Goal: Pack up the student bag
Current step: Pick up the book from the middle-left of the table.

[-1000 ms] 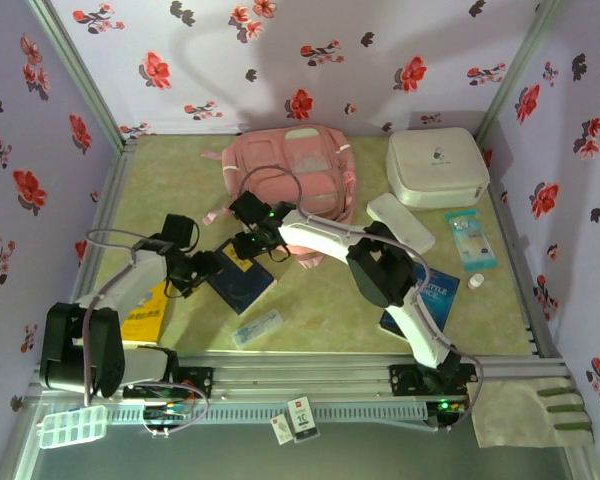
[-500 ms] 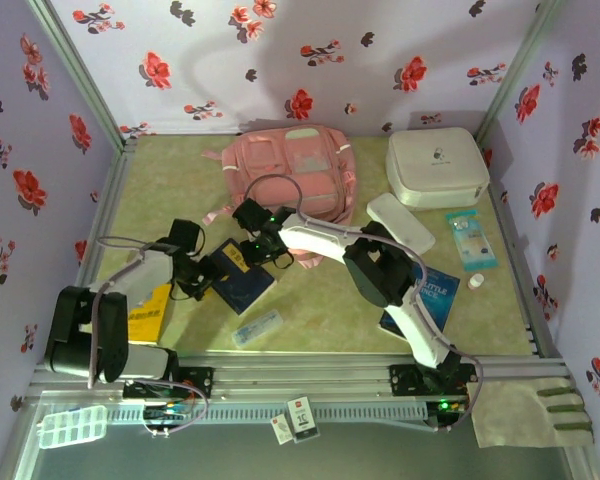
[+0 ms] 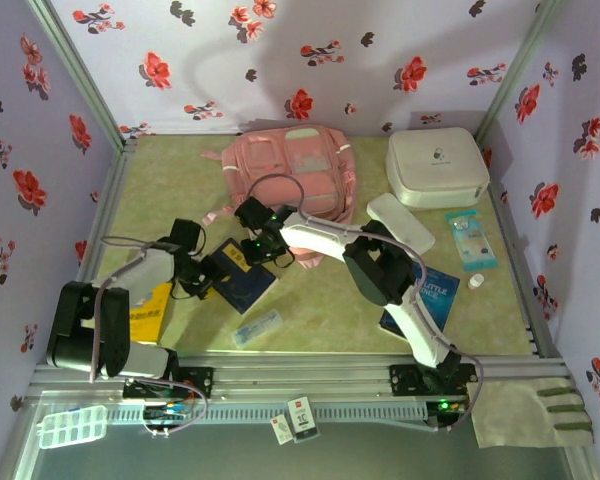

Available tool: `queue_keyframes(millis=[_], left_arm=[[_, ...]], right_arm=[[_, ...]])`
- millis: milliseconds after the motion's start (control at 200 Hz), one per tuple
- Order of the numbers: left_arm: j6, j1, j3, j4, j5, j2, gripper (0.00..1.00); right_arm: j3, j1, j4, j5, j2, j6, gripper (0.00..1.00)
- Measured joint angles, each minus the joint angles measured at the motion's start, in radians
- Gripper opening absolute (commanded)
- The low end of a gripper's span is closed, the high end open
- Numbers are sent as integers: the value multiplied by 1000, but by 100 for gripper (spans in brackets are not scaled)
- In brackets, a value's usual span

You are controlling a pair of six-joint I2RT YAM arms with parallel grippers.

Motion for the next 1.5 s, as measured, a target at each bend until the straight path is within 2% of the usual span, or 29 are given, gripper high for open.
queue_keyframes(millis=[380,895,1010,1210,1500], left_arm=[[8,-8,84,-31,82,-156,46],[8,-64,85,82,90,-98,40],[12,-70,85,81,55,-86,40],[15,-77,85,-2,-82,-29,40],[13,-84,73,-2,-150,-15,42]], right_arm=[[4,-27,0,-3,3,22,23],[-1,-40,14,-9,7,42,22],[-3,-43,19,-11,7,47,21],[-3,-44,21,-12,7,52,19],[1,-44,18,-6,9,51,15]])
